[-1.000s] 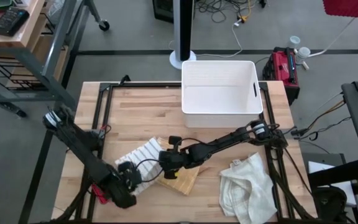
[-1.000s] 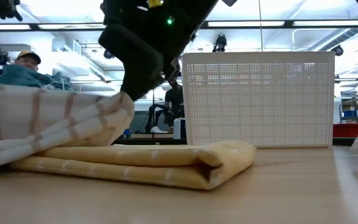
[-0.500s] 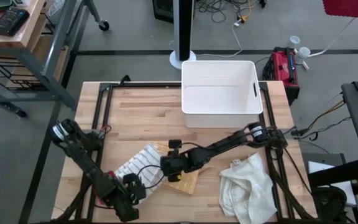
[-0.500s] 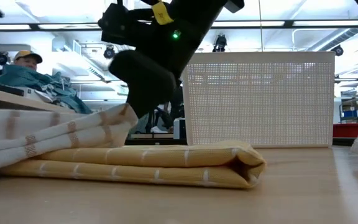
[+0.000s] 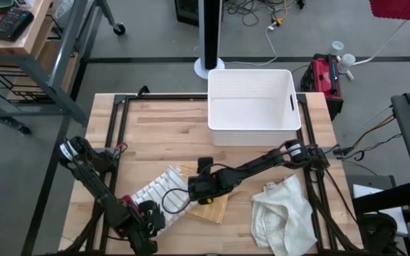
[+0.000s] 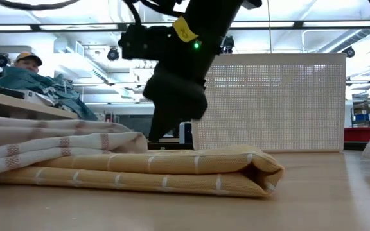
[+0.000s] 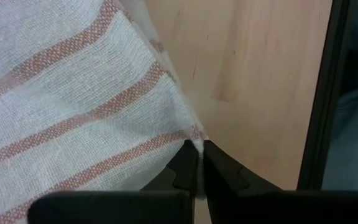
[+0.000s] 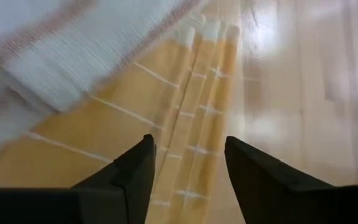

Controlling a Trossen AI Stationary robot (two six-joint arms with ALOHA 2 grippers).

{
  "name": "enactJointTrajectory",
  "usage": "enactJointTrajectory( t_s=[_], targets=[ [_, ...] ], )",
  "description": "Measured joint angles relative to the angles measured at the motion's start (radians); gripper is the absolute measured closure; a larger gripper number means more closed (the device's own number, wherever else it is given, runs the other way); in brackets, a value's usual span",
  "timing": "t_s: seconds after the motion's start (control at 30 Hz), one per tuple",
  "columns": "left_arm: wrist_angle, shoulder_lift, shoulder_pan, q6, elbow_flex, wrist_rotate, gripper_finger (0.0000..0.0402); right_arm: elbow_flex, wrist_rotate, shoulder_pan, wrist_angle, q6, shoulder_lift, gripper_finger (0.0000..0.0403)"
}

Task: Fold towel
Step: Fold the brown patterned towel

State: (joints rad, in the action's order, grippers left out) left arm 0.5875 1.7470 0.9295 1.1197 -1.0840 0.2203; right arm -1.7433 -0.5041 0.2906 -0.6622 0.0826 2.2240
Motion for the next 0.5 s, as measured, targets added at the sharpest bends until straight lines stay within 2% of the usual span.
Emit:
enactJointTrajectory(
  t_s=[0.13, 0.3, 0.4, 0.5],
  targets=[
    [-0.009, 0.0, 0.0, 0.014, 0.0, 0.001, 0.0393, 0.0, 0.139, 0.005, 0.016, 0.003, -0.032, 0.0221],
    [-0.009, 0.0, 0.0, 0.036, 0.0, 0.002, 0.0395, 0.003, 0.207, 0.025, 0.05, -0.13, -0.043, 0.0231],
    [-0.009, 0.0, 0.002, 0.05, 0.0, 0.004, 0.0395, 0.025, 0.277, 0.03, 0.097, -0.141, -0.043, 0.0234],
    [-0.01, 0.0, 0.004, 0.053, 0.0, 0.011, 0.0396, 0.045, 0.277, 0.033, 0.152, -0.132, -0.041, 0.0232]
  ],
)
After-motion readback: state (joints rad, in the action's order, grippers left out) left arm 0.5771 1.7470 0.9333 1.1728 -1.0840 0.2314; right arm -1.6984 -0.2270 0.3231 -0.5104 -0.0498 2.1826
